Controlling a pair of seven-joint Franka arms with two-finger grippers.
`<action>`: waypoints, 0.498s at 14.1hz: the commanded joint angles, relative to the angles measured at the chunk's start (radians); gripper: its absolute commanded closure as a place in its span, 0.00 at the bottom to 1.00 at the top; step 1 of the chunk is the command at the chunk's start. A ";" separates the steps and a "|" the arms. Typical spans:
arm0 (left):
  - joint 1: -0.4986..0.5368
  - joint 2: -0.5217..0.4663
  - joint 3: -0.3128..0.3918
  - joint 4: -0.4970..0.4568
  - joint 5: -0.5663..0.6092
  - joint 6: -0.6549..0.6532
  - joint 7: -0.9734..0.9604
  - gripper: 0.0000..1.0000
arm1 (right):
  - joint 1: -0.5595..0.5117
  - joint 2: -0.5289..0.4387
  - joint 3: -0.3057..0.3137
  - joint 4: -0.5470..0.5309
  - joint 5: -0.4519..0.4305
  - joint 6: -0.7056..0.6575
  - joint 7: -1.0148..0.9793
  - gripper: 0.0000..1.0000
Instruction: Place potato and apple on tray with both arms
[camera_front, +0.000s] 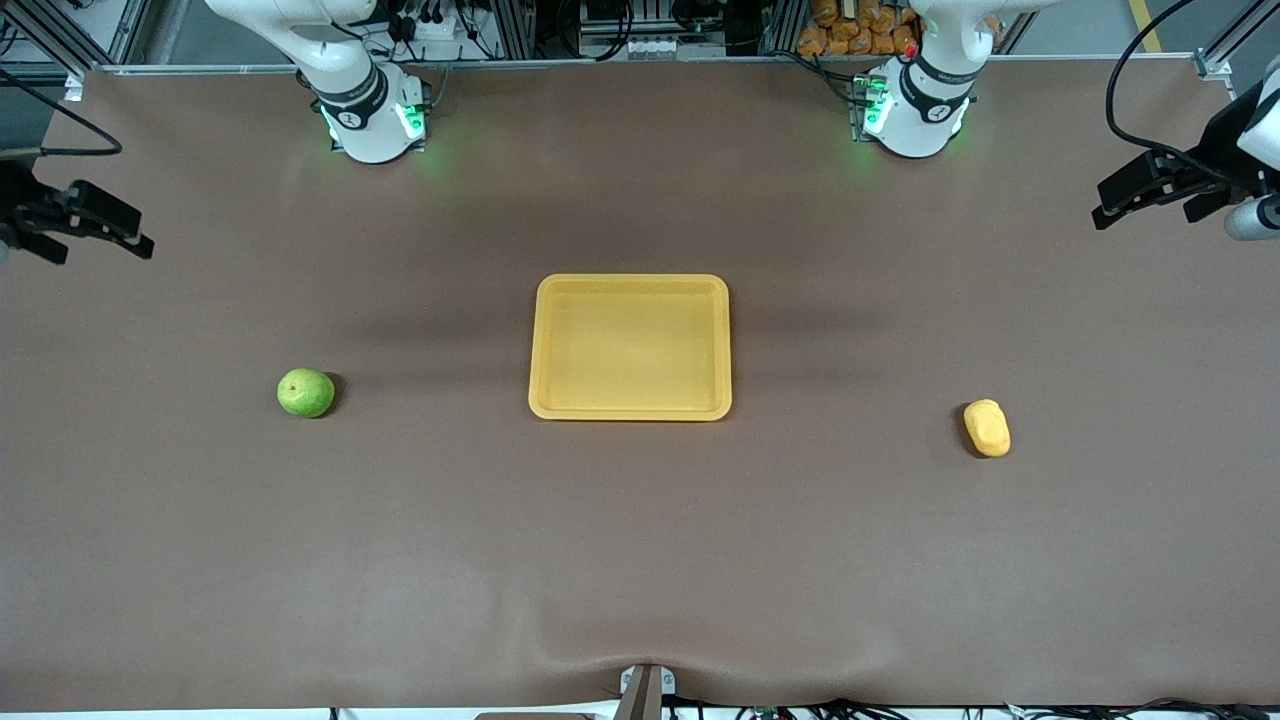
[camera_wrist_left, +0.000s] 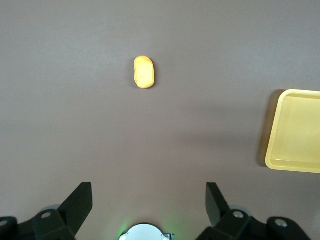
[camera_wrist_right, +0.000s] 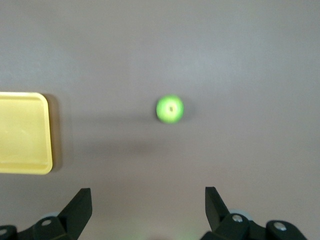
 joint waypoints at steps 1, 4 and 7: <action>0.007 -0.004 0.001 0.012 -0.019 -0.036 0.016 0.00 | 0.003 0.001 0.001 0.067 -0.012 -0.085 0.071 0.00; 0.007 -0.001 0.001 0.015 -0.019 -0.041 0.010 0.00 | 0.001 0.004 0.001 0.071 -0.015 -0.079 0.071 0.00; 0.007 -0.001 0.001 0.014 -0.017 -0.041 0.006 0.00 | 0.001 0.004 0.001 0.071 -0.017 -0.081 0.068 0.00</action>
